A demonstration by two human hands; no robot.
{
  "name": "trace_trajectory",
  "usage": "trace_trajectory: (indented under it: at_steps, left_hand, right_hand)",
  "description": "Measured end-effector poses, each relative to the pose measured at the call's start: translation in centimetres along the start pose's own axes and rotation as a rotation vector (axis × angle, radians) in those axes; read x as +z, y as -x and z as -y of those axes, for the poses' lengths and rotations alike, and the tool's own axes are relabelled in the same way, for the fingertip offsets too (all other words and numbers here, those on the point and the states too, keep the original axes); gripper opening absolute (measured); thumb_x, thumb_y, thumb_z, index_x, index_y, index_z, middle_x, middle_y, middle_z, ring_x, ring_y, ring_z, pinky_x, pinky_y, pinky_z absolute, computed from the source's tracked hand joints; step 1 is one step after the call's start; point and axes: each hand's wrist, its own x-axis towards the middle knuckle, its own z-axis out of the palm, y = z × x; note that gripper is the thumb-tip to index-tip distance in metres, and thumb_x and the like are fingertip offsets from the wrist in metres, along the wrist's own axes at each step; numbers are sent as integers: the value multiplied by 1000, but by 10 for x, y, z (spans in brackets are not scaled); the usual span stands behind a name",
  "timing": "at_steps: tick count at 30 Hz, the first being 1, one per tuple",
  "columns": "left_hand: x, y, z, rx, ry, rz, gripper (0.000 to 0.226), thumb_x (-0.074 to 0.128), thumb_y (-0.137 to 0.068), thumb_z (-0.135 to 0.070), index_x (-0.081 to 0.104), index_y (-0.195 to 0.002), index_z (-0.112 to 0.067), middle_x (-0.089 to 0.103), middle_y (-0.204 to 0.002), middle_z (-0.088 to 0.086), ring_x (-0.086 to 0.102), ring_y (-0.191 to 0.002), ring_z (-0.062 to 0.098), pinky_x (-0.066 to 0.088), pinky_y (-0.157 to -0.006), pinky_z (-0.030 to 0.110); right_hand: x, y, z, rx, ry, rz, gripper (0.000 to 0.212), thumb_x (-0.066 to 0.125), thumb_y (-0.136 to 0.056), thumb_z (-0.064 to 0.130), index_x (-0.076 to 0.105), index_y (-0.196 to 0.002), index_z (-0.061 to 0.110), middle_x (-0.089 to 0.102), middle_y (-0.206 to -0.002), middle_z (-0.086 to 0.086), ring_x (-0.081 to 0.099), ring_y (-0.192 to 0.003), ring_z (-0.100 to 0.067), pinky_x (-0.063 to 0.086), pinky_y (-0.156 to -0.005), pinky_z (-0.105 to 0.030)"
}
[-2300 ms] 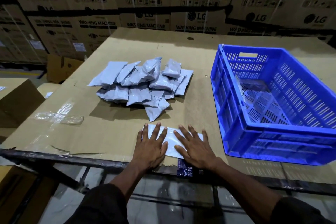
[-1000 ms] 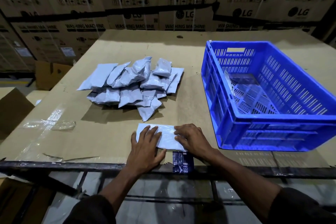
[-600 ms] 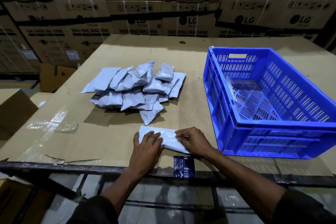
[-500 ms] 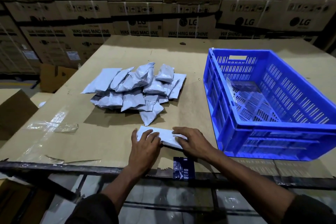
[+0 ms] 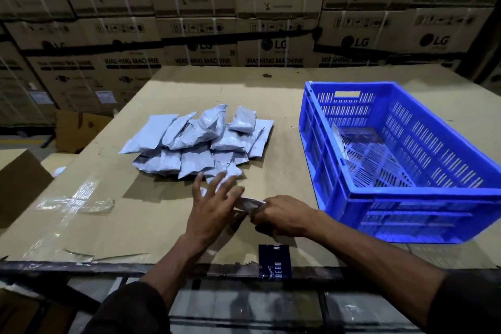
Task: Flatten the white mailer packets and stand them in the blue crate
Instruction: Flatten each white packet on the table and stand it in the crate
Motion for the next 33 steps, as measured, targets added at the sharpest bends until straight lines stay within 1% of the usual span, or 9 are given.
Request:
trace_trajectory:
  at_steps: [2,5,9,14,18,23,29,31,33]
  left_hand:
    - [-4,0,-5,-131,22,-73,41,43,-107,-32,52,-143,-15,45,-152,19,42,-142,40,29,-114,66]
    - [1,14,-15,-286,112,-121,60,64,-93,-16,40,-148,-15,37,-153,22,42,-137,43,37,-109,60]
    - [15,29,-39,-329,210,82,61,69,-85,-14,50,-144,-12,34,-157,21,46,-131,43,46,-100,53]
    - [42,33,-57,-347,156,320,42,67,-91,-26,63,-132,-19,36,-159,18,49,-129,39,44,-94,49]
    - [51,18,-62,-326,109,410,44,62,-87,-36,62,-129,-21,41,-153,15,49,-129,35,44,-91,50]
    - [69,1,-75,-309,104,447,45,49,-91,-38,63,-127,-18,46,-152,17,53,-128,36,44,-94,54]
    - [89,-19,-90,-291,123,429,42,43,-91,-40,63,-121,-18,47,-151,15,51,-130,33,42,-98,57]
    - [95,-25,-93,-274,128,425,40,42,-91,-39,64,-116,-19,48,-149,14,52,-128,33,42,-98,56]
    - [101,-30,-96,-250,120,420,36,43,-91,-39,63,-113,-19,47,-149,14,51,-128,33,41,-97,54]
  right_hand:
    - [-4,1,-2,72,-37,-50,17,61,-89,17,65,-102,27,72,-96,-2,68,-79,-25,57,-66,-39]
    - [-19,6,-8,154,-121,-176,48,55,-77,-2,66,-117,23,71,-109,-9,68,-90,-33,53,-72,-39]
    - [-48,12,-22,175,-183,-387,39,58,-69,3,66,-103,18,70,-98,-4,68,-87,-31,52,-68,-39]
    - [-83,25,-46,223,-224,-749,34,55,-82,4,70,-112,9,70,-122,-10,70,-102,-30,58,-84,-40]
    - [-110,41,-82,336,-190,-923,30,59,-80,0,73,-106,5,72,-116,-12,72,-99,-29,57,-86,-37]
    - [-134,75,-125,459,-96,-949,27,67,-77,-7,74,-102,2,75,-107,-15,73,-92,-32,58,-85,-42]
    - [-143,115,-177,608,-38,-959,31,65,-77,-7,74,-104,3,75,-104,-18,73,-90,-36,58,-83,-47]
    - [-136,123,-191,656,23,-862,32,64,-76,-7,73,-105,4,74,-105,-19,71,-90,-40,57,-79,-46]
    - [-122,124,-203,729,39,-665,31,62,-78,-4,72,-105,6,72,-106,-21,68,-91,-42,54,-76,-43]
